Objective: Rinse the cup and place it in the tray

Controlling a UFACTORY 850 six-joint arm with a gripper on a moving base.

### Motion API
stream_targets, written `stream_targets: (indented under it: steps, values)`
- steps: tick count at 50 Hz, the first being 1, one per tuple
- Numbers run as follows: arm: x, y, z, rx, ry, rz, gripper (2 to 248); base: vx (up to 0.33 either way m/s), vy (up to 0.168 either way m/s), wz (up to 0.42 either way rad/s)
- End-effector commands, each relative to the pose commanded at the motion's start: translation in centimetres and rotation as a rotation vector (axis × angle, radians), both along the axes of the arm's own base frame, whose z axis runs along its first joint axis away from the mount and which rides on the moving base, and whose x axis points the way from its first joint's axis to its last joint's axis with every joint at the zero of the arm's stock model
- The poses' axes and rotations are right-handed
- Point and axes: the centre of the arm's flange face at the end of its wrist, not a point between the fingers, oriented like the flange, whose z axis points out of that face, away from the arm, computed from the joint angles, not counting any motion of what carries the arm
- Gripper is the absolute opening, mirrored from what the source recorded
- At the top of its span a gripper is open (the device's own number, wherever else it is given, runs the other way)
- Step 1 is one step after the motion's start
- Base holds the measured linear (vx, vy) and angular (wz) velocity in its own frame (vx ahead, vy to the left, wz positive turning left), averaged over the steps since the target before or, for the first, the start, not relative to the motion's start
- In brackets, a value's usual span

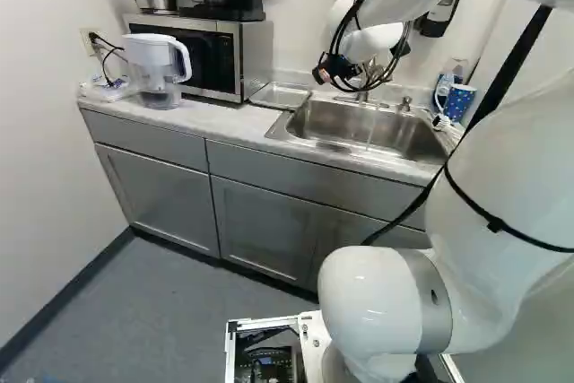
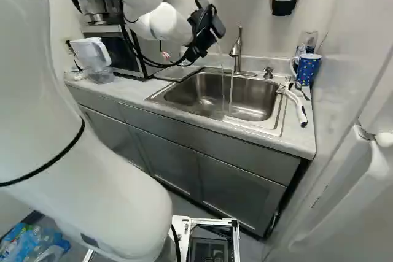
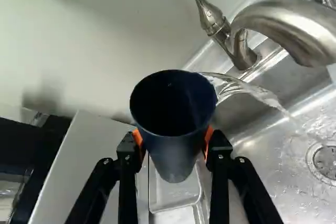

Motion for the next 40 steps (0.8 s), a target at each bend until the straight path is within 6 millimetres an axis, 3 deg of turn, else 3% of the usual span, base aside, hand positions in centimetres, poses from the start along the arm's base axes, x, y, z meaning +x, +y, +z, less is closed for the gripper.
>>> stream_targets:
  steps: [40]
  values:
    - [0.00, 0.00, 0.00, 0.389, -0.059, -0.148, 124, 0.000, 0.000, 0.000]
